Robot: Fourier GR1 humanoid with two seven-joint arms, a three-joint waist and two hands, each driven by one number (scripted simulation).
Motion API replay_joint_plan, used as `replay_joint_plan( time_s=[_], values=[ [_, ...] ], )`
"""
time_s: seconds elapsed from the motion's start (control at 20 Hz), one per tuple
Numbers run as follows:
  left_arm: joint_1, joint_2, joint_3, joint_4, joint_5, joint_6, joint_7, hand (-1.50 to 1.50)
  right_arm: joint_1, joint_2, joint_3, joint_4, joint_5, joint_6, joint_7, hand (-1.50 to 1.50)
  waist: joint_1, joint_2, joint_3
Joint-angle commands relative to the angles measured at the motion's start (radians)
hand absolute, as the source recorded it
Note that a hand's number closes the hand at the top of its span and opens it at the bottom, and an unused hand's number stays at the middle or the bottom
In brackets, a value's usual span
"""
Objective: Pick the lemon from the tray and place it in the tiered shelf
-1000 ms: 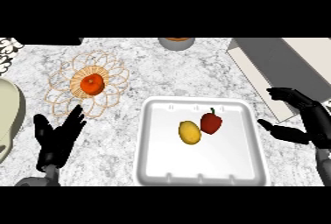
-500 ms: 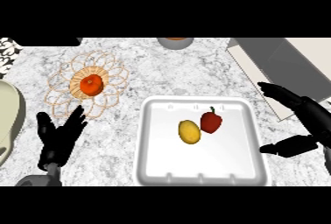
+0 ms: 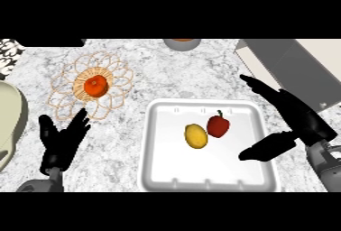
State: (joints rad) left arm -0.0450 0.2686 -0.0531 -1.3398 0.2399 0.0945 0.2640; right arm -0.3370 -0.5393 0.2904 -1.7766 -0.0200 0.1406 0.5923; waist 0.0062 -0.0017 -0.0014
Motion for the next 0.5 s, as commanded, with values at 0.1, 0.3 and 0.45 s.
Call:
replay_joint_plan(
  time_s=[0.1, 0.3, 0.45],
  values=[
    [-0.022, -0.020, -0.011, -0.003, -0.028, 0.017, 0.030, 0.00, -0.127, 0.125, 0.140, -0.026, 0.193, -0.074, 0.302, -1.50, -0.001, 0.001, 0.000],
    [-0.004, 0.030, 0.063, -0.013, 0.027, -0.054, 0.022, 0.00, -0.167, 0.198, 0.149, 0.098, 0.247, -0.030, 0.320, -1.50, 0.002, 0.002, 0.001],
    [0.001, 0.018, 0.050, 0.001, -0.008, -0.042, 0.008, 0.00, -0.168, 0.265, 0.215, 0.113, 0.302, -0.017, 0.385, -1.50, -0.001, 0.001, 0.001]
  ],
)
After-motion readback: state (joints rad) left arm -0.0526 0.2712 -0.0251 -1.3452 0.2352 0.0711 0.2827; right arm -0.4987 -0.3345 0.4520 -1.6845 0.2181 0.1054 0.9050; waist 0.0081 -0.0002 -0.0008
